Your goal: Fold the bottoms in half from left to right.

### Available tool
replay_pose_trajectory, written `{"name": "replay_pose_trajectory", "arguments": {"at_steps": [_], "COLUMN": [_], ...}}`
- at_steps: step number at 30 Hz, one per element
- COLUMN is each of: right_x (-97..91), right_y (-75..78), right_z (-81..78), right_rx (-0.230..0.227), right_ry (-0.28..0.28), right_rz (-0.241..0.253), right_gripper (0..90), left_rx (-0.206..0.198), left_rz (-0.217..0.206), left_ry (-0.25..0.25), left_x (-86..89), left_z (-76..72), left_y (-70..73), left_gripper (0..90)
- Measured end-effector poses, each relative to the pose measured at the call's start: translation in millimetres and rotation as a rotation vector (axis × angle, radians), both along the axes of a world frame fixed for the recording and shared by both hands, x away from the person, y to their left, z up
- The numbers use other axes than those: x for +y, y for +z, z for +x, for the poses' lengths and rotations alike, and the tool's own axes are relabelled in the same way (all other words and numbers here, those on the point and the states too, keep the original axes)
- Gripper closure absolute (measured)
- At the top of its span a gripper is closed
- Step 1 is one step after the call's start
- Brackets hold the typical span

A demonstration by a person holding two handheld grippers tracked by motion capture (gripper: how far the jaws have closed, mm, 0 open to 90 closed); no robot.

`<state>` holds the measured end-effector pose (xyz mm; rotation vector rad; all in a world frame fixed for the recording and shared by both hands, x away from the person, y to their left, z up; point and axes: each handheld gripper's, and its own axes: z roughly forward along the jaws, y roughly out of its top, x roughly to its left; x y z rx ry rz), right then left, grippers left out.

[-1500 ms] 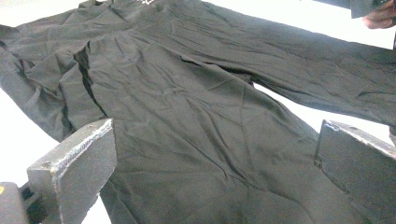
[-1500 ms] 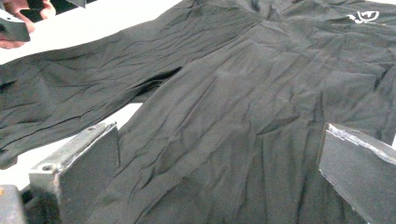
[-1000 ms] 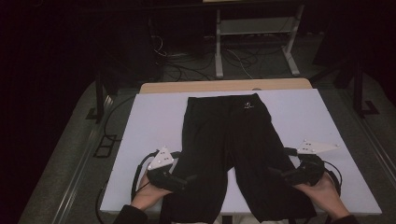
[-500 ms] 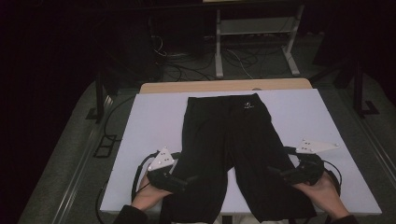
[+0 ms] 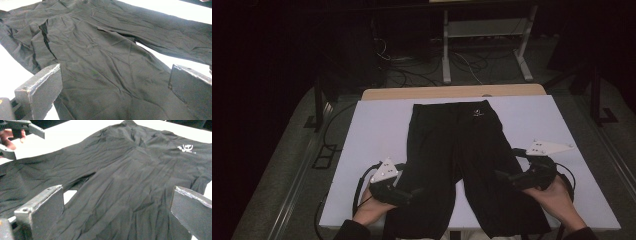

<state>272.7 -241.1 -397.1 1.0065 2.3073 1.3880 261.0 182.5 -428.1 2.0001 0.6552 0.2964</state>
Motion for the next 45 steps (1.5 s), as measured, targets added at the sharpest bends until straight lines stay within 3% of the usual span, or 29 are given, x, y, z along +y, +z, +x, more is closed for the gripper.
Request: {"name": "replay_pose_trajectory", "arguments": {"at_steps": [15, 45], "right_x": [18.1, 44.6], "right_y": [16.6, 25.6], "right_z": [24.7, 68.7], "right_rx": [0.006, 0.017], "right_ry": [0.014, 0.007], "right_rz": [0.018, -0.014], "right_gripper": [0.0, 0.0], "left_rx": [0.001, 0.000], "left_rz": [-0.001, 0.002], "left_ry": [-0.006, 0.001], "left_x": [-0.5, 0.0], "left_z": [-0.5, -0.3], "left_y": [-0.3, -0.1], "left_gripper": [0.0, 0.0]}}
